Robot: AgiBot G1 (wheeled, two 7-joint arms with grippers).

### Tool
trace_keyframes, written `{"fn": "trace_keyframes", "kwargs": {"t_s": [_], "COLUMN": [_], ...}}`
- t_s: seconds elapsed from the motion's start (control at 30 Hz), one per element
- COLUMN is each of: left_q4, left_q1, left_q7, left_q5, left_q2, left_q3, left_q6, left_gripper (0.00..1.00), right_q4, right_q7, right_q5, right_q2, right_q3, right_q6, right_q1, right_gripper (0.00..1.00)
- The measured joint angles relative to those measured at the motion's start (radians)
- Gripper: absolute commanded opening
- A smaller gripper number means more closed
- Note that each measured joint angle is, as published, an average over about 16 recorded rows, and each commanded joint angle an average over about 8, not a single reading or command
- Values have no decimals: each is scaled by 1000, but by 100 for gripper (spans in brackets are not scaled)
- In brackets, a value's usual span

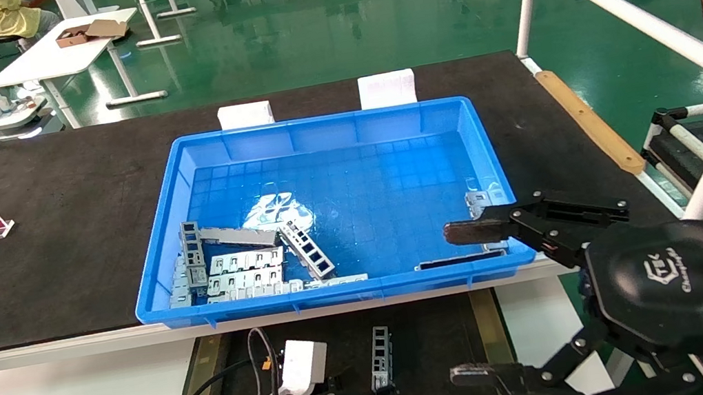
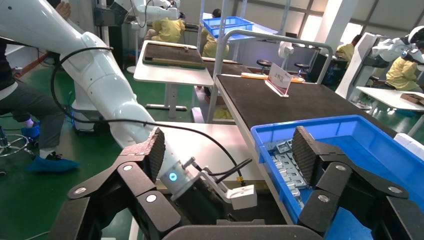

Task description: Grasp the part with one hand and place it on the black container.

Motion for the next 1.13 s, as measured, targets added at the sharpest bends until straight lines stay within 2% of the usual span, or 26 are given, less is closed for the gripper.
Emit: {"fn": "trace_keyframes", "kwargs": {"t_s": [0.33,0.63,0.9,1.13], "left_q4": [-18,-17,-15,-13], "left_q1": [64,132,181,199], "left_q7": [150,359,500,544], "left_q5": [92,74,26,7], "left_q2": [-105,-168,-212,-230], "left_q3": [-182,-363,-472,-505], "left_q6": [277,489,604,637], "left_gripper": [100,100,100,100], "right_q4": [0,0,0,0], "right_q7": [0,0,0,0], "right_q5": [0,0,0,0], "right_q2": [0,0,0,0], "right_q3": [0,0,0,0], "right_q6": [0,0,0,0], "right_q1": [0,0,0,0], "right_gripper": [100,100,100,100]}}
